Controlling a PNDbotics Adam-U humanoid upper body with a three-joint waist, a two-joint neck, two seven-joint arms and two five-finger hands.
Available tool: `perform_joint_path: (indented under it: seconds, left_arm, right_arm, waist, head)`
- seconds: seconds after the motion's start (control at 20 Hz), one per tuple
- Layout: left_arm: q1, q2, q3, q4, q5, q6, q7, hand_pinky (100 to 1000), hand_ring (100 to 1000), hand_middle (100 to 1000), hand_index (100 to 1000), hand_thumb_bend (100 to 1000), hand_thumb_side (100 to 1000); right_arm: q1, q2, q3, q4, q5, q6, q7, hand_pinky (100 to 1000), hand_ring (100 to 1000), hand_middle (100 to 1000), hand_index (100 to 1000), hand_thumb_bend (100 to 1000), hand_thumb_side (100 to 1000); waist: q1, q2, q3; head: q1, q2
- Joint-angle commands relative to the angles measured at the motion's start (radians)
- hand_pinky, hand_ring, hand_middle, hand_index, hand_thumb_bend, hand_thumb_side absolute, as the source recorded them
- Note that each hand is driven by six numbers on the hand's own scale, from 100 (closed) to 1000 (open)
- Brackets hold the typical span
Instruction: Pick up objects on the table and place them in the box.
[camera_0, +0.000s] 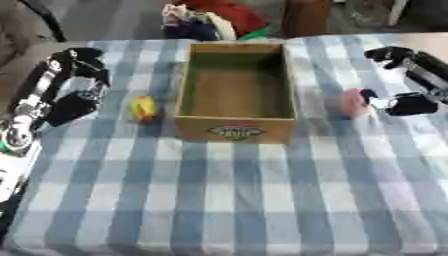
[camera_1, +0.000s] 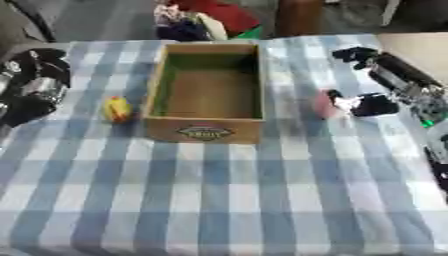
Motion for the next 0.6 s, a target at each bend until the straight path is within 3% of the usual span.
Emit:
perform_joint_path:
  seconds: [0.05, 0.6]
  left_arm:
    - [-0.012, 0.024, 0.008, -0.011, -0.008, -0.002, -0.009, 772, 652, 643, 821, 151, 347]
    - [-0.012, 0.023, 0.008, -0.012, -0.011, -0.002, -0.016, 772, 653, 643, 823, 138, 341]
  right_arm:
    - [-0.018, -0.019, -0.008, -0.002, -0.002, -0.001, 0.004, 840, 909, 878, 954, 219, 316]
    - [-0.029, -0.013, 0.001, 0.046, 0.009, -0.006, 0.025, 839, 905, 869, 951, 220, 326]
  waist:
    - [-0.001, -0.012, 0.001]
    - [-0.002, -0.013, 0.006]
  head:
    - [-0.003, 0.003]
    - [-0.005, 0.002]
